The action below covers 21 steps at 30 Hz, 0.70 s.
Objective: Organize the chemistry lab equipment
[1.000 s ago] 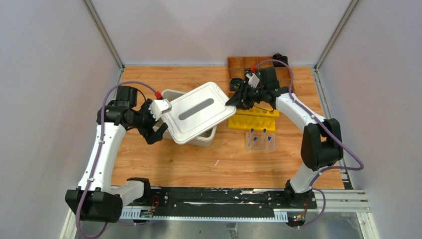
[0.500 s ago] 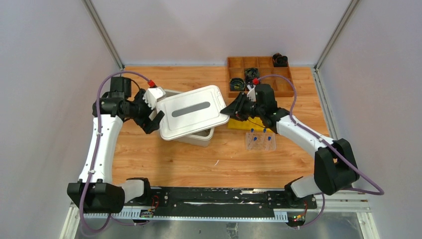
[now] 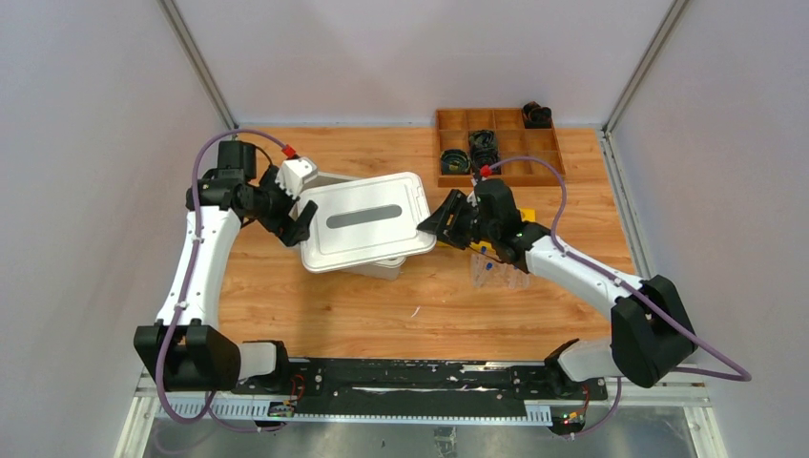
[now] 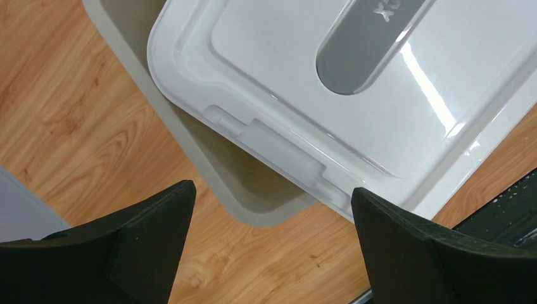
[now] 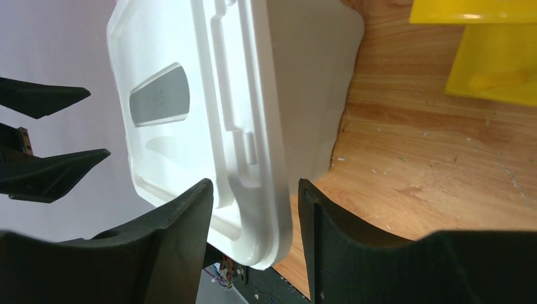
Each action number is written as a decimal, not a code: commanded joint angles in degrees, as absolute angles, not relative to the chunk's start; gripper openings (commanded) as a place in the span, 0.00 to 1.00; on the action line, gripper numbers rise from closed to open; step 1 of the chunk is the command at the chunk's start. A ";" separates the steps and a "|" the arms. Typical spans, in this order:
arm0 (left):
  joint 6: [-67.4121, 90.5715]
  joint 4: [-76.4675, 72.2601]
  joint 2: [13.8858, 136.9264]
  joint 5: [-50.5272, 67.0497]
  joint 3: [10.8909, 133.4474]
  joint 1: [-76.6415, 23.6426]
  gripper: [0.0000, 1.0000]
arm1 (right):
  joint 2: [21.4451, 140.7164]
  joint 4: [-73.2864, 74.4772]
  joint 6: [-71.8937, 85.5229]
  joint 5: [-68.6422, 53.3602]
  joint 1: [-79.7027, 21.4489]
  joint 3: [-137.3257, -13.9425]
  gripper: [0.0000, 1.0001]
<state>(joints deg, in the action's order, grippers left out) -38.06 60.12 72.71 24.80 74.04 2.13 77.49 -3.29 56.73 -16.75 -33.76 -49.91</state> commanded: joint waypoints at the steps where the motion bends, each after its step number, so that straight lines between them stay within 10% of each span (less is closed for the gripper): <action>1: -36.28 57.99 72.26 25.96 72.21 2.42 0.99 | 76.60 -3.69 55.82 -14.00 -34.54 -47.86 0.58; 21: -32.72 53.43 74.58 20.22 70.48 2.01 0.91 | 76.46 -0.31 50.93 -9.23 -42.16 -51.43 0.62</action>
